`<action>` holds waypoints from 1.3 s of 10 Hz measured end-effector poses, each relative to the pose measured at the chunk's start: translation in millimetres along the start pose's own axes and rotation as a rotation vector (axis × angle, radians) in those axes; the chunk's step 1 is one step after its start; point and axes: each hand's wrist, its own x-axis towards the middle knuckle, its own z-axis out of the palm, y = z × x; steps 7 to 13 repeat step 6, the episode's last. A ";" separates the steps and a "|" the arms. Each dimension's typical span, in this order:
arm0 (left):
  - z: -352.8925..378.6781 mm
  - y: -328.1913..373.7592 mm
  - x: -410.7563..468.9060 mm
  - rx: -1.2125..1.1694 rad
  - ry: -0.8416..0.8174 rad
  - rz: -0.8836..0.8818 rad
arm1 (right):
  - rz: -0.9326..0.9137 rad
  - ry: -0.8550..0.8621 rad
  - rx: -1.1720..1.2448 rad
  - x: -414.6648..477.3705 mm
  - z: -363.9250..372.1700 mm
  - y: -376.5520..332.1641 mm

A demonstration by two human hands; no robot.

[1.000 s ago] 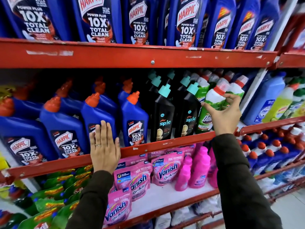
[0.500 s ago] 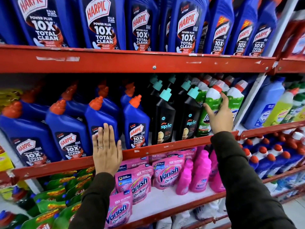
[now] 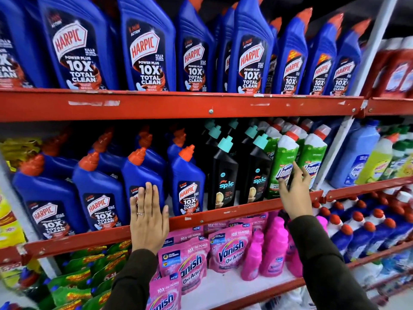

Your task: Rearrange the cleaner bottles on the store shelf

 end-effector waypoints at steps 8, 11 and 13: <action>-54.6 52.6 31.8 -0.052 -0.066 -0.012 | -0.539 0.057 -0.068 -23.7 -18.3 -67.1; -54.6 52.6 31.8 -0.052 -0.066 -0.012 | -0.539 0.057 -0.068 -23.7 -18.3 -67.1; -54.6 52.6 31.8 -0.052 -0.066 -0.012 | -0.539 0.057 -0.068 -23.7 -18.3 -67.1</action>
